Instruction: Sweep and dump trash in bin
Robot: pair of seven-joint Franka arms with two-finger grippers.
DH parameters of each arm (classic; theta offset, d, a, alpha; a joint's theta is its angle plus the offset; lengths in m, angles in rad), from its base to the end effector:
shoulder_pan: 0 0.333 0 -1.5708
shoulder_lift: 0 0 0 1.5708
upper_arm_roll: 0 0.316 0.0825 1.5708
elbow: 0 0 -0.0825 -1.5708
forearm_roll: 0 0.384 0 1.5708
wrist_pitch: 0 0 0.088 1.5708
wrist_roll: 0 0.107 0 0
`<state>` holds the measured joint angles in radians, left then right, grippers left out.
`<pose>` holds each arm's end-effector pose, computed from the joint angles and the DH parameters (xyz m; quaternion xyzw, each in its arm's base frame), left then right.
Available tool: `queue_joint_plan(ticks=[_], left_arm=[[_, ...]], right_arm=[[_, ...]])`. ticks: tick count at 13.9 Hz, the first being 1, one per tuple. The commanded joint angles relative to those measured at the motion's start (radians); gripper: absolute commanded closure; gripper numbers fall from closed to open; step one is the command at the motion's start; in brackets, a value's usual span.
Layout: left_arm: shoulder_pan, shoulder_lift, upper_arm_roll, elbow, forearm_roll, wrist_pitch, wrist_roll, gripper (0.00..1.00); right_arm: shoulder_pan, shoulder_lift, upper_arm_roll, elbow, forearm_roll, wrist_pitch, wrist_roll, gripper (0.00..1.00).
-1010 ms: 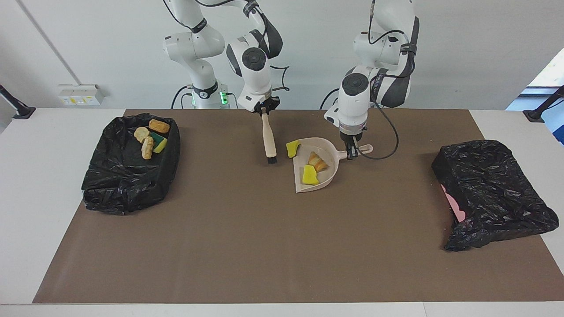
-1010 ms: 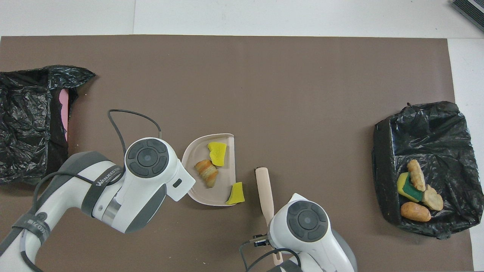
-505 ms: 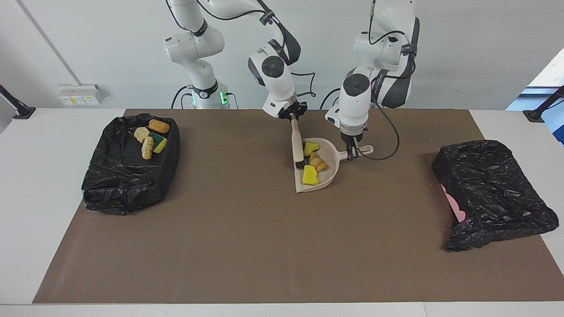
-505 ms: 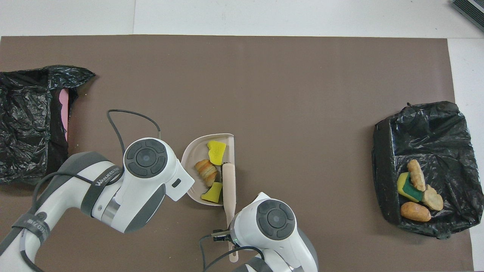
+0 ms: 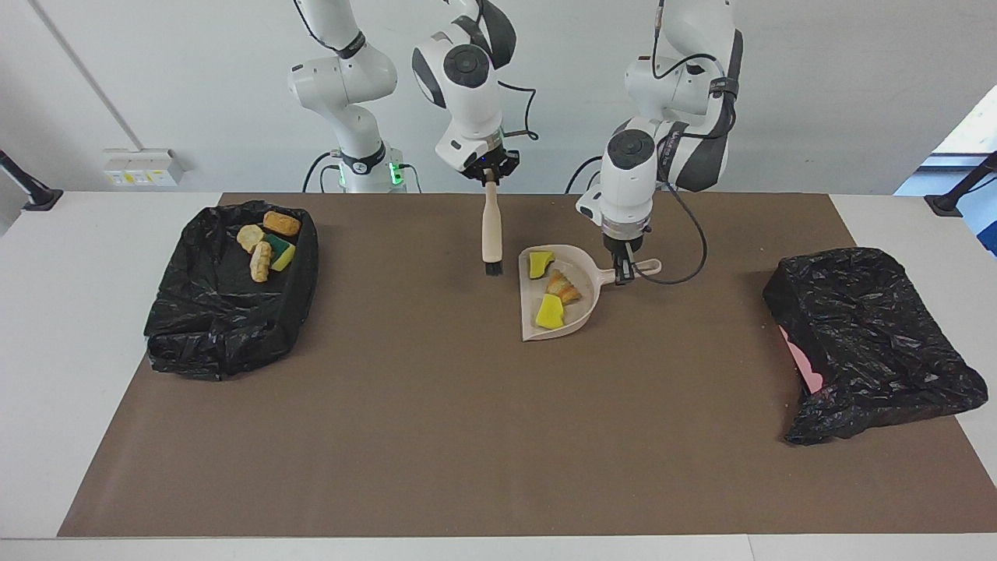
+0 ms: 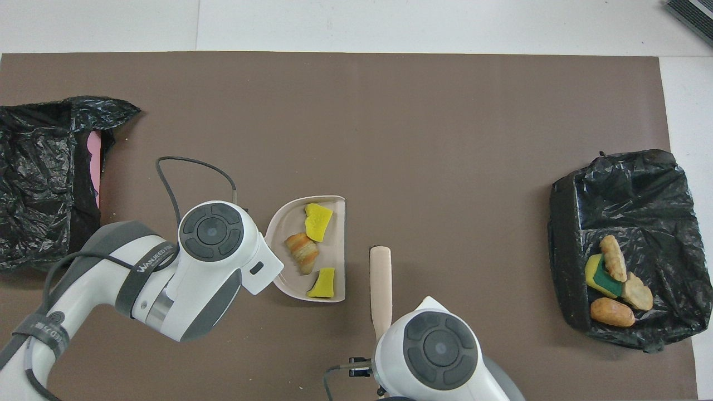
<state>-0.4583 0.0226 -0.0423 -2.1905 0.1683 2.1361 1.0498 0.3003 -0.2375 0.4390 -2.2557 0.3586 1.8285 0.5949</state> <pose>0.4653 -0.2463 0.3701 -0.6778 0.7310 0.0555 0.0558 0.3162 0.3345 0.4374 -0.9880 0.0026 0.1515 0.0309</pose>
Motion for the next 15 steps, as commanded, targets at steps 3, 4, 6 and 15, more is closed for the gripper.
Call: queue_joint_plan(ticks=[3,4,6,15], left_arm=[[0.110,-0.070,0.001,0.047,0.017,-0.015,0.199,1.00],[0.134,-0.093,0.001,0.051,0.017,-0.034,0.225,1.00],[0.173,-0.116,0.002,0.067,0.017,-0.065,0.260,1.00],[0.366,-0.127,0.002,0.078,0.016,-0.073,0.265,1.00]], right_arm=[[0.091,-0.049,0.011,-0.148,-0.014,0.086,0.056,1.00],[0.091,-0.034,0.011,-0.150,-0.012,0.103,0.051,1.00],[0.114,0.018,0.012,-0.172,-0.007,0.203,0.095,1.00],[0.194,0.109,0.011,-0.206,-0.006,0.379,0.190,1.00]])
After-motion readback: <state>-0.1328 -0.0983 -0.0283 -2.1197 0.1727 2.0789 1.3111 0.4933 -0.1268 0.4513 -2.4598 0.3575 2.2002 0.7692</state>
